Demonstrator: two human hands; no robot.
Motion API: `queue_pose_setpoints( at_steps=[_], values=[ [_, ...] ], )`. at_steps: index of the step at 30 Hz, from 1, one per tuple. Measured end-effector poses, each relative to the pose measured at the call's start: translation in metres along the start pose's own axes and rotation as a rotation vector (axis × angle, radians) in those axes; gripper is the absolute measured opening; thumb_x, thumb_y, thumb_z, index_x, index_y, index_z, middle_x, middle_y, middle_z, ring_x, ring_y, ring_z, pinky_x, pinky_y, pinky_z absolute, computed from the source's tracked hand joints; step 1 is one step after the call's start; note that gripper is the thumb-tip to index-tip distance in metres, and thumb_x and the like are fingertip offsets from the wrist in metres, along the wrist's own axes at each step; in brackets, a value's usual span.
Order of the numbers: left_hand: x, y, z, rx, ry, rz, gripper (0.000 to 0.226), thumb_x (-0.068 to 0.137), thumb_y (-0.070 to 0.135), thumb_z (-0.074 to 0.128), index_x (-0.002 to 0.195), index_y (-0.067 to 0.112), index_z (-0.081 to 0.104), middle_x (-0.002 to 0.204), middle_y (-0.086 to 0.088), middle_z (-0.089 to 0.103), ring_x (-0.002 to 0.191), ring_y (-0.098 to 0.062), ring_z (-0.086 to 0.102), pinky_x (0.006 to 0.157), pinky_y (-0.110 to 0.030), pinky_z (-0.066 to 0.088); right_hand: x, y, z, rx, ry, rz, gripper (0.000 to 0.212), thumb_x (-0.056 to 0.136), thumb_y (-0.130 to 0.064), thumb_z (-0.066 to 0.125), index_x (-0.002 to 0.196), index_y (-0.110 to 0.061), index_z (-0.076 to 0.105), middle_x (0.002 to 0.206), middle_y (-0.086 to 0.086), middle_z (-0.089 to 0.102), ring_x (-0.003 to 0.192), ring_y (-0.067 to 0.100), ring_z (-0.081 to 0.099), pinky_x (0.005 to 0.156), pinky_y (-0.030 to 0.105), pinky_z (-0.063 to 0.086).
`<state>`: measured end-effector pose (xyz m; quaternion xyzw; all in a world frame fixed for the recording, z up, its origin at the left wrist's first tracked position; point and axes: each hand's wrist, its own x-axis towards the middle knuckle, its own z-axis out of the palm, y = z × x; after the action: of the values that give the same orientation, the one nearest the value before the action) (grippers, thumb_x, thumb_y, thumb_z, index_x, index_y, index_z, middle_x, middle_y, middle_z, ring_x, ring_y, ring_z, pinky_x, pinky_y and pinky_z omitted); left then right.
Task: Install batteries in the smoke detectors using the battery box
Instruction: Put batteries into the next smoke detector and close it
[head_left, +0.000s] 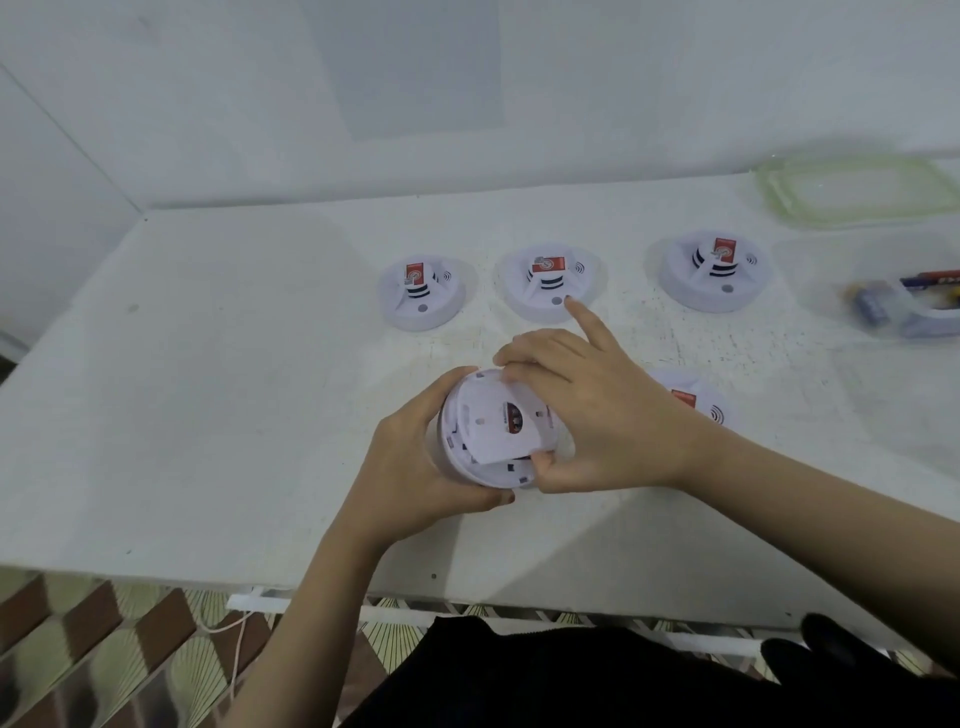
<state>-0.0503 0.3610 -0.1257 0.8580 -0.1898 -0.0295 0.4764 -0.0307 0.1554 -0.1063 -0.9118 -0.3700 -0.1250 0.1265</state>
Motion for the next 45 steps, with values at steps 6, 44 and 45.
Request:
queue_pose_setpoints(
  at_steps=[6, 44, 45],
  values=[
    [-0.008, -0.005, -0.008, -0.050, 0.122, -0.039, 0.078, 0.048, 0.041, 0.082, 0.120, 0.044, 0.052, 0.109, 0.025, 0.063, 0.100, 0.003, 0.061, 0.079, -0.007, 0.046, 0.004, 0.007, -0.003, 0.154, 0.130, 0.138, 0.058, 0.063, -0.044, 0.062, 0.111, -0.011, 0.060, 0.136, 0.005, 0.049, 0.126, 0.020, 0.044, 0.115, 0.049, 0.012],
    [0.076, 0.082, 0.096, -0.185, 0.017, 0.229, 0.087, 0.057, 0.023, 0.081, 0.132, 0.029, 0.036, 0.124, 0.018, 0.052, 0.118, -0.015, 0.056, 0.091, -0.029, 0.051, -0.096, 0.044, -0.082, 0.705, 0.229, 0.651, 0.036, 0.088, -0.007, 0.059, 0.115, -0.026, 0.046, 0.102, -0.005, 0.069, 0.061, 0.011, 0.068, 0.054, 0.024, 0.055],
    [0.078, 0.085, 0.102, -0.182, 0.010, 0.235, 0.088, 0.057, 0.022, 0.082, 0.131, 0.033, 0.035, 0.123, 0.018, 0.052, 0.117, -0.016, 0.056, 0.091, -0.029, 0.051, -0.100, 0.048, -0.085, 0.682, 0.217, 0.662, 0.036, 0.087, -0.008, 0.060, 0.115, -0.026, 0.046, 0.101, -0.004, 0.069, 0.060, 0.011, 0.067, 0.053, 0.022, 0.054]
  ],
)
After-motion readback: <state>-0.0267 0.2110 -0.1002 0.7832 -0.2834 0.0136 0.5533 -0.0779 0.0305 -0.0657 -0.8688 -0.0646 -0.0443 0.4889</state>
